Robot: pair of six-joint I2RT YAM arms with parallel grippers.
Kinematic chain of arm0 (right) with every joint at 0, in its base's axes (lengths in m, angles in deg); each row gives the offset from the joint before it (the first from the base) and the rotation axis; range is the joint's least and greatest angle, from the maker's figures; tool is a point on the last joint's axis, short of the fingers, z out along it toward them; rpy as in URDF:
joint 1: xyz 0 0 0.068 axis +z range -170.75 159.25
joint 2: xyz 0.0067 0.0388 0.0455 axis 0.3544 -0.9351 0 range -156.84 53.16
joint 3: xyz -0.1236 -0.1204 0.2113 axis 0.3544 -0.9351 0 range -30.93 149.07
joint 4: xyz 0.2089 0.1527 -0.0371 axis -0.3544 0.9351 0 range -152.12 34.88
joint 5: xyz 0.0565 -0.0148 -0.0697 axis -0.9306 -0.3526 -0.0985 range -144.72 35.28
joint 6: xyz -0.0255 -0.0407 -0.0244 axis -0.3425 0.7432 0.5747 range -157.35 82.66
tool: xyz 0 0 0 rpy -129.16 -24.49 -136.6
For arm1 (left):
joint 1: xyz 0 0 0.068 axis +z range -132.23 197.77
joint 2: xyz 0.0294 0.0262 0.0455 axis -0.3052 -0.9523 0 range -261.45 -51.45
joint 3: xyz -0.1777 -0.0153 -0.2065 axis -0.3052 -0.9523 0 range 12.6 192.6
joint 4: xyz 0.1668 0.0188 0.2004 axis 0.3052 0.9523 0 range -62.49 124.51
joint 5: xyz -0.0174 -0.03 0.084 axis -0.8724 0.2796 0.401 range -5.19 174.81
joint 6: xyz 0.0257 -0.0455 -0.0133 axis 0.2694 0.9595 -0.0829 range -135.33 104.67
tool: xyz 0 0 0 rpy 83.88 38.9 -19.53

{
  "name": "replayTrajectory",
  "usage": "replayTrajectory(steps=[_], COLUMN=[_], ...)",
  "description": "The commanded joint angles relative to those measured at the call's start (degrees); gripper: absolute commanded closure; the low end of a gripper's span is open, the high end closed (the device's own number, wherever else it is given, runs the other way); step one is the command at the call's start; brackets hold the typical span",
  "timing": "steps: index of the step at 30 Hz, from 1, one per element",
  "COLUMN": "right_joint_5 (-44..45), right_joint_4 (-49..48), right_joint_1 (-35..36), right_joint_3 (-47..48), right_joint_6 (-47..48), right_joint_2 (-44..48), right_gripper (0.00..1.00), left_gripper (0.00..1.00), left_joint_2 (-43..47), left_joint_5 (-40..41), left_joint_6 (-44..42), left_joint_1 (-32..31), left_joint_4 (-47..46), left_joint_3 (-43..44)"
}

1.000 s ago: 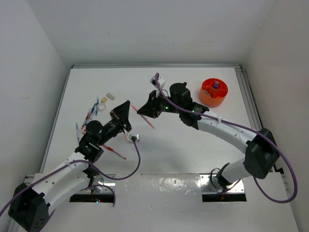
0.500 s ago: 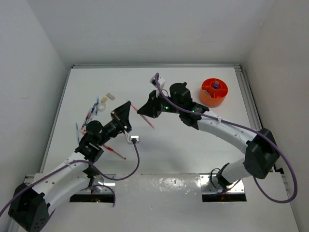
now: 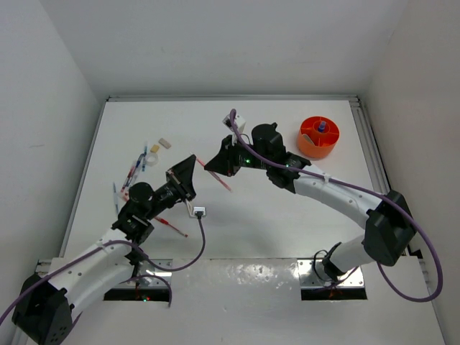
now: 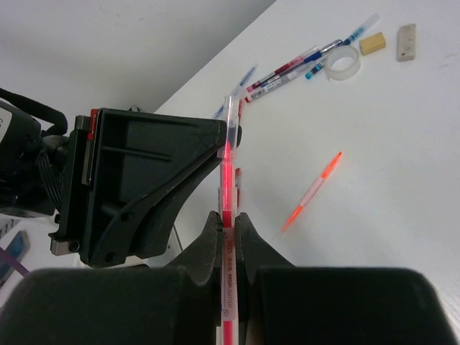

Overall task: Sort the stationery into containers
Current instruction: Close the pen cap on the pen.

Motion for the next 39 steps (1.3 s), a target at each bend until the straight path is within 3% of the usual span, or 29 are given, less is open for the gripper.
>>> replayTrajectory(steps=[1, 13, 21, 26, 31, 39], right_joint_5=[1.02, -0.12, 1.46, 3.48, 4.1, 4.01], right_joint_4=[-2.32, -8.56, -13.13, -16.99, -20.16, -20.95], right_joint_1=[0.15, -0.02, -1.6, -1.61, -1.69, -1.43], right_joint_3=[1.89, 3.65, 2.07, 2.24, 3.39, 3.65], right_joint_6=[-1.16, -7.31, -12.58, -14.69, -17.33, -17.95], right_joint_2=[0.6, -3.79, -4.5, -6.42, -9.24, -11.53], right_gripper=[1.0, 1.0, 1.0, 1.0, 1.0, 1.0], left_gripper=[1.0, 1.0, 1.0, 1.0, 1.0, 1.0], left_joint_2=[0.52, -2.73, 0.24, 1.74, 0.69, -0.1], left_joint_5=[-1.88, -6.45, -10.84, -14.8, -15.16, -16.74], left_joint_6=[-3.46, -6.19, -5.84, -3.56, 5.31, 4.97], left_joint_1=[-0.46, -0.54, -0.19, -0.54, -0.81, -0.81], left_joint_4=[-1.36, -4.7, -0.66, 0.93, -2.58, -2.68], left_joint_3=[-1.04, -2.27, -3.59, -5.08, -5.26, -7.19])
